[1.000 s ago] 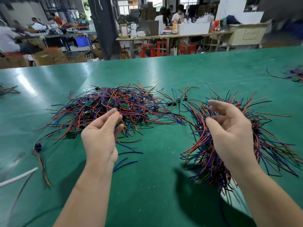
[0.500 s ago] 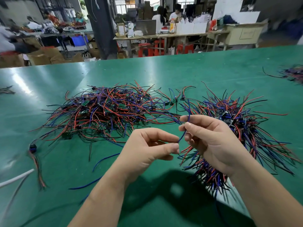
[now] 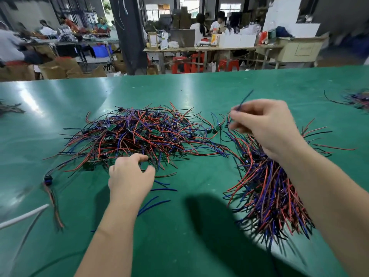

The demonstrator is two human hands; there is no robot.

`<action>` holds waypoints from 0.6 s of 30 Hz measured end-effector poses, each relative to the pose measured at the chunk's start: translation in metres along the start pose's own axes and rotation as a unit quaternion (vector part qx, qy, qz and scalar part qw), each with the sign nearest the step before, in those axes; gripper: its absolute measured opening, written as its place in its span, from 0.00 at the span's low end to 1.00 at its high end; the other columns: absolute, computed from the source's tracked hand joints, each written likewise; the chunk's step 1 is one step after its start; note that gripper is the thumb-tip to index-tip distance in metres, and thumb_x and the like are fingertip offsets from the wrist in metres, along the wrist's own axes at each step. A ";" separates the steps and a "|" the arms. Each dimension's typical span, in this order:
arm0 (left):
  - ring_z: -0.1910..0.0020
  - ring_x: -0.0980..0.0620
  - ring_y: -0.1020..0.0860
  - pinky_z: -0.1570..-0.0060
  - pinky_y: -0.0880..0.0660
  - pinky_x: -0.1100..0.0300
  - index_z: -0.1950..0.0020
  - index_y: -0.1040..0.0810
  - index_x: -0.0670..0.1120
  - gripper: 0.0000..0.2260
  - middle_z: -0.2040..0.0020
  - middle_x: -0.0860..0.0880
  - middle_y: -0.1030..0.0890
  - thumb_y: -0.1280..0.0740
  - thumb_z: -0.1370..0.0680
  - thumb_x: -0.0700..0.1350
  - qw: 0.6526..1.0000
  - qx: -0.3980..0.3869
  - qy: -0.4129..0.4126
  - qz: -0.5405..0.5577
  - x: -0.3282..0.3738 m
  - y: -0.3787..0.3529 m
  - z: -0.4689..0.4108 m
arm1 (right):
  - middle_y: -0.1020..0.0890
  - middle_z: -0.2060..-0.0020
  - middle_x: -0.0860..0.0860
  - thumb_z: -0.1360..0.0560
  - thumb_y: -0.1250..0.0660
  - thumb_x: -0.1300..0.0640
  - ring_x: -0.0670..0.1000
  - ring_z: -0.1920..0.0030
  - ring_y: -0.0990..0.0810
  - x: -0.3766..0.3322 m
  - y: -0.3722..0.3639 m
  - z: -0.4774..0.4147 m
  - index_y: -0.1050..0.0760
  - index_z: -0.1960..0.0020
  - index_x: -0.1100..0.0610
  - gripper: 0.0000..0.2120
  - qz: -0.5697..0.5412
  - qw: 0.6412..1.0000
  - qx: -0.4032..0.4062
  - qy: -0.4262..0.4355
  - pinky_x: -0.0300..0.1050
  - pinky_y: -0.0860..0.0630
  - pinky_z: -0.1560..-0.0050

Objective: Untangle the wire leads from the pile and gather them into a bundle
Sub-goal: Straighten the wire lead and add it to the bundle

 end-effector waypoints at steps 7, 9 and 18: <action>0.31 0.41 0.39 0.34 0.41 0.46 0.29 0.33 0.56 0.24 0.29 0.43 0.34 0.36 0.25 0.56 0.991 -0.049 0.073 -0.101 -0.018 -0.018 -0.002 | 0.18 0.45 0.54 0.27 0.30 0.60 0.57 0.52 0.17 0.006 -0.017 -0.018 0.28 0.34 0.62 0.23 0.116 0.988 -0.079 -0.057 0.51 0.21 0.46; 0.36 0.42 0.34 0.38 0.39 0.47 0.32 0.28 0.54 0.22 0.36 0.45 0.28 0.36 0.25 0.57 0.993 -0.008 0.071 -0.089 -0.015 -0.013 -0.005 | 0.14 0.58 0.53 0.26 0.32 0.62 0.55 0.55 0.16 0.005 -0.013 0.006 0.19 0.47 0.57 0.08 0.064 0.992 -0.099 -0.044 0.42 0.20 0.55; 0.52 0.51 0.22 0.48 0.25 0.52 0.51 0.19 0.50 0.06 0.53 0.53 0.20 0.33 0.24 0.50 0.927 0.169 -0.115 0.314 0.031 0.022 0.021 | 0.16 0.62 0.59 0.24 0.37 0.67 0.52 0.65 0.17 0.043 -0.023 0.084 0.20 0.54 0.63 0.07 -0.149 0.962 -0.172 -0.152 0.37 0.24 0.66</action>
Point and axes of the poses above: each hand's wrist, its own z-axis away from the middle knuckle, its own y-axis out of the back of the hand, x = y × z, the point moved 4 cm from there along -z, towards the middle knuckle
